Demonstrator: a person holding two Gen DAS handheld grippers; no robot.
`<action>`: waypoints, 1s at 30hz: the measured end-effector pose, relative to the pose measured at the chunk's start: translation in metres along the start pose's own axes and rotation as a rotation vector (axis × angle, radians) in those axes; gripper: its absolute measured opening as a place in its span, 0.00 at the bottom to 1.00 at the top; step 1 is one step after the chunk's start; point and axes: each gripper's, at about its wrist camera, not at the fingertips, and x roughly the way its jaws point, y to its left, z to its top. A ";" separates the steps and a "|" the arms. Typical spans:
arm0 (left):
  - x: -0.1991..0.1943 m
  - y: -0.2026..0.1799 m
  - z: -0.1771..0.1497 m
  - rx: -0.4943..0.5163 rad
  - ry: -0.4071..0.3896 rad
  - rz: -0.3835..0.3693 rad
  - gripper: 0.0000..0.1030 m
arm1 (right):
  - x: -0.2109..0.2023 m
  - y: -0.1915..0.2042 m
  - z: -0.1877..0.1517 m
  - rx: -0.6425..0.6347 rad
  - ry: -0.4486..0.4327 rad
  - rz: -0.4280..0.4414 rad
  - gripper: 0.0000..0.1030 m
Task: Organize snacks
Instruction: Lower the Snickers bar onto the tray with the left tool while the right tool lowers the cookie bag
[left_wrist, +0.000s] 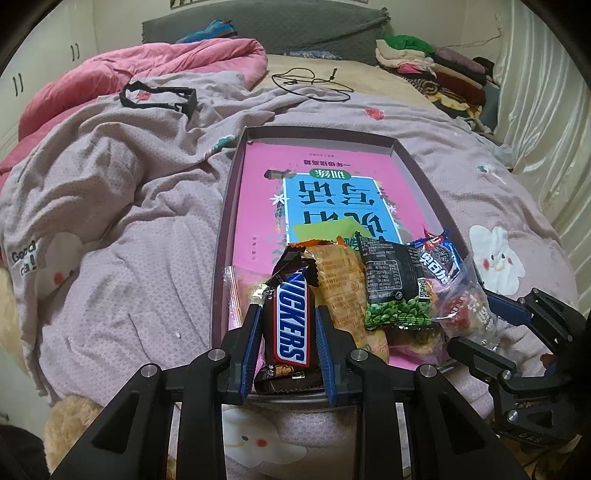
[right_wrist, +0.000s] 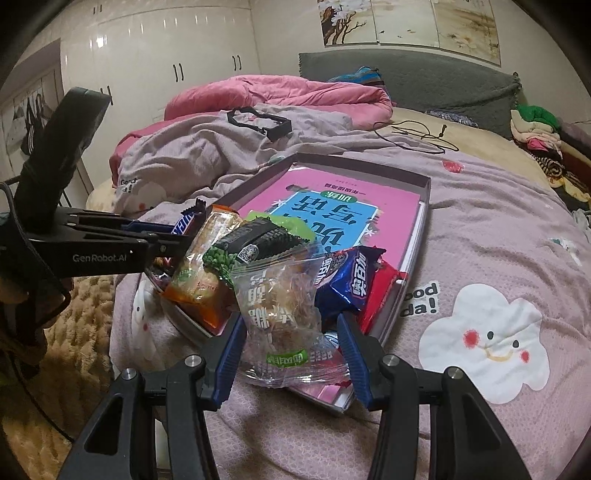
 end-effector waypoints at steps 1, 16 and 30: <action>0.000 0.000 0.000 -0.001 -0.002 -0.001 0.28 | 0.001 0.000 0.000 -0.001 0.000 -0.003 0.50; 0.001 0.000 -0.002 0.002 -0.031 -0.016 0.28 | 0.007 -0.005 0.002 0.000 -0.010 -0.036 0.50; 0.001 0.000 -0.002 -0.001 -0.032 -0.016 0.28 | 0.011 0.000 0.003 -0.039 -0.025 -0.079 0.50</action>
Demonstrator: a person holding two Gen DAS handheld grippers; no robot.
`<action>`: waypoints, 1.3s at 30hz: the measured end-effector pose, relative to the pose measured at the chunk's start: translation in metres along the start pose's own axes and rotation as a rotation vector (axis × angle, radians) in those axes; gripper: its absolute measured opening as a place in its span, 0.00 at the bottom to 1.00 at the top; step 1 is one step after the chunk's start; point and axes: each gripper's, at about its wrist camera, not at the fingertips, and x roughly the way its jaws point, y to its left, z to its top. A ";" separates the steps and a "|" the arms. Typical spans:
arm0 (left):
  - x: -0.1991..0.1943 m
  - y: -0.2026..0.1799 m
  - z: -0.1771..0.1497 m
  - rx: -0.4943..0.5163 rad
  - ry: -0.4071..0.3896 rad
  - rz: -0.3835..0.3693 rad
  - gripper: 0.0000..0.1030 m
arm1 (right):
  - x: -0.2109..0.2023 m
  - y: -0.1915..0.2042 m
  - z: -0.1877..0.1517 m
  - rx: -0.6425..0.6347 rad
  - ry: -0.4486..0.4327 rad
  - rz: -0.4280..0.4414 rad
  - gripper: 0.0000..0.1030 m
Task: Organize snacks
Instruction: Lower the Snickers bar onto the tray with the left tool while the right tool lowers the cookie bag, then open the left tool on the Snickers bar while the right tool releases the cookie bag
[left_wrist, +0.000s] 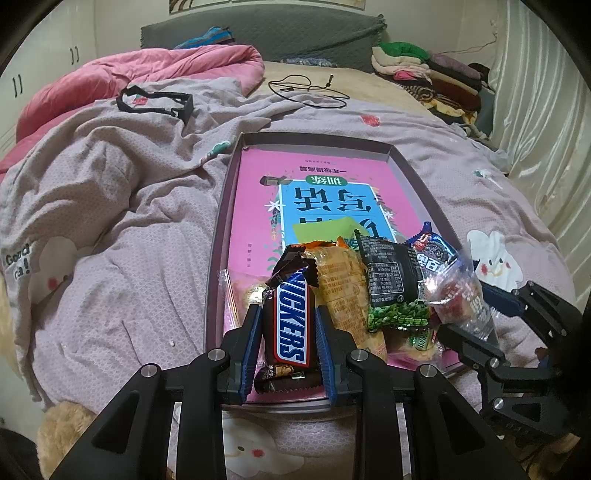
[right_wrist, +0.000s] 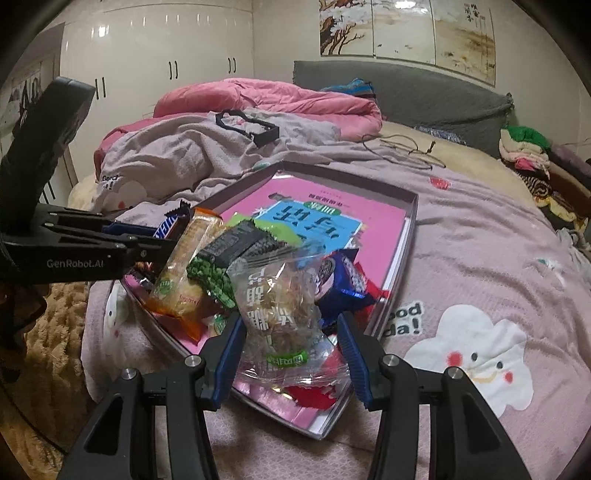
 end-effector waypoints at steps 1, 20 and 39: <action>0.000 0.000 0.000 0.000 0.000 0.000 0.28 | 0.000 0.000 0.000 0.002 0.001 0.003 0.50; 0.001 0.000 0.000 -0.003 -0.001 -0.003 0.29 | -0.007 0.000 -0.008 0.024 -0.003 0.035 0.51; 0.000 0.000 0.000 -0.006 0.001 -0.004 0.29 | -0.019 -0.010 -0.010 0.039 0.010 0.025 0.55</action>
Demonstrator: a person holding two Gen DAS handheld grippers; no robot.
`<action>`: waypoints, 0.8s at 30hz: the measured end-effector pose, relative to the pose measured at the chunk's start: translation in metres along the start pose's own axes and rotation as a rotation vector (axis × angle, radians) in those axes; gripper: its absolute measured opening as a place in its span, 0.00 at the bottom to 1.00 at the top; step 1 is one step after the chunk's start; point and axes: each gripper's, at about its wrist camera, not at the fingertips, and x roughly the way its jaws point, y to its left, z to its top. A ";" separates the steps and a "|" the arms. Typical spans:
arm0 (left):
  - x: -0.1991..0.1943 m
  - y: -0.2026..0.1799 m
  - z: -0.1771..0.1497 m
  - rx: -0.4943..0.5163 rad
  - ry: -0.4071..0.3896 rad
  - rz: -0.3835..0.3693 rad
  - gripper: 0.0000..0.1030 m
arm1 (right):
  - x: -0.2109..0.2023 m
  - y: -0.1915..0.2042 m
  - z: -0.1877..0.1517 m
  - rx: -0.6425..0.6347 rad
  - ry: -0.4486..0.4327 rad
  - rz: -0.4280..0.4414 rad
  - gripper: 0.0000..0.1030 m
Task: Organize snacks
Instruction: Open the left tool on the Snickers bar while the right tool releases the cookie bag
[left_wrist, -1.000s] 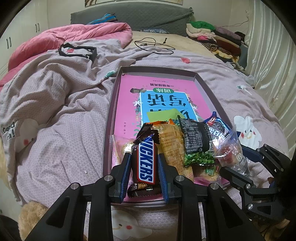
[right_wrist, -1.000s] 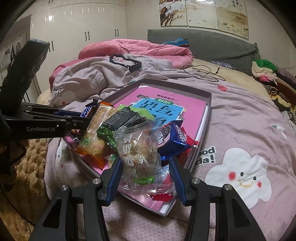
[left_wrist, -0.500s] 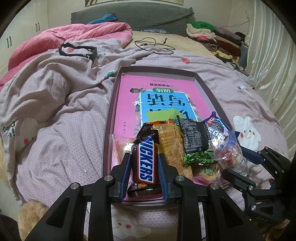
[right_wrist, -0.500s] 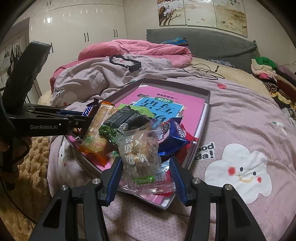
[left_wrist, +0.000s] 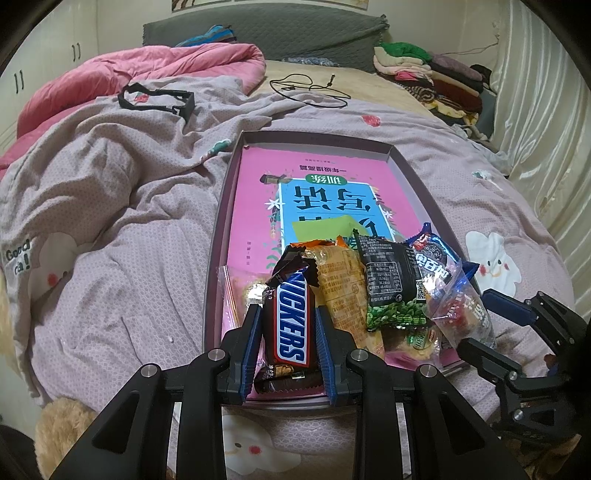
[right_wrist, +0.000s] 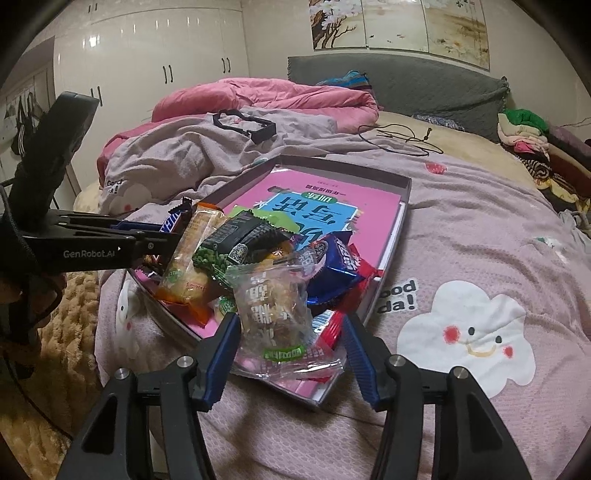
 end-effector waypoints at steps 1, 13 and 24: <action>0.000 0.000 0.000 0.000 0.001 -0.001 0.29 | -0.001 -0.001 0.000 -0.003 0.001 -0.003 0.55; -0.001 0.000 0.000 -0.004 -0.004 0.002 0.29 | -0.004 -0.009 -0.001 -0.001 -0.007 0.014 0.44; -0.007 0.002 0.001 -0.020 -0.020 0.008 0.40 | 0.001 0.001 -0.001 -0.029 -0.005 0.015 0.44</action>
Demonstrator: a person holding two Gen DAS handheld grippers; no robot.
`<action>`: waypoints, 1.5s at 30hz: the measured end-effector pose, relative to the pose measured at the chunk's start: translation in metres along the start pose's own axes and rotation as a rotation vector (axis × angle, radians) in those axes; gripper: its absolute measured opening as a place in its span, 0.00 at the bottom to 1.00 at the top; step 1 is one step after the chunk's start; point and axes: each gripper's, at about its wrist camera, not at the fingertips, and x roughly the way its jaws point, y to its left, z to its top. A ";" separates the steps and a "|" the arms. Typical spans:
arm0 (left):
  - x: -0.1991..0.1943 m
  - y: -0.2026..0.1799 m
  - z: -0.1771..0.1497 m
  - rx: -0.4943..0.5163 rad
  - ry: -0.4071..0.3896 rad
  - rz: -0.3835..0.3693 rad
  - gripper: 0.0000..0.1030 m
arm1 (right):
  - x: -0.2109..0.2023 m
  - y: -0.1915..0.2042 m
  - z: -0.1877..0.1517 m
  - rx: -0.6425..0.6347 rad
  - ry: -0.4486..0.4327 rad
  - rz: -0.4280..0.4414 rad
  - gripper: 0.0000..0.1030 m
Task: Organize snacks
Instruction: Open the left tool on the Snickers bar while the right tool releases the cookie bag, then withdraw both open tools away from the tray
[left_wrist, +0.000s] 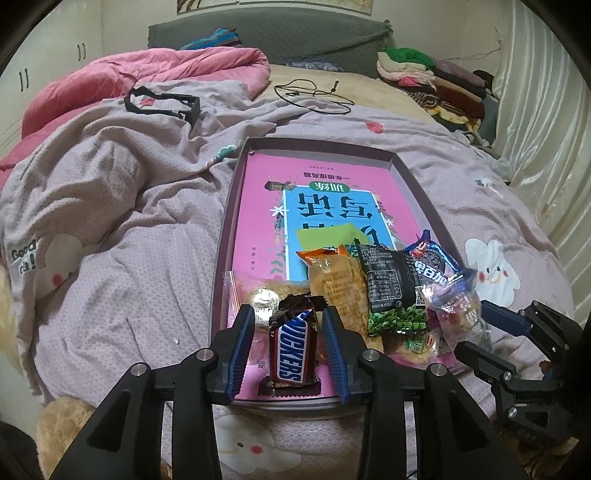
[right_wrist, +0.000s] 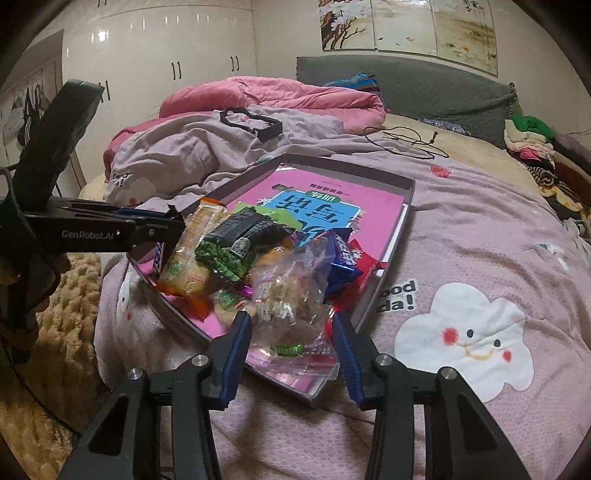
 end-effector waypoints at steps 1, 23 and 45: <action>-0.001 0.000 0.000 -0.001 -0.002 0.001 0.40 | 0.000 0.000 0.000 0.000 0.000 -0.001 0.44; -0.017 -0.003 0.004 -0.008 -0.046 0.000 0.70 | -0.013 -0.006 0.004 0.054 -0.036 -0.026 0.60; -0.061 -0.019 -0.018 -0.074 -0.039 0.005 0.78 | -0.062 0.003 0.012 0.138 -0.119 -0.085 0.84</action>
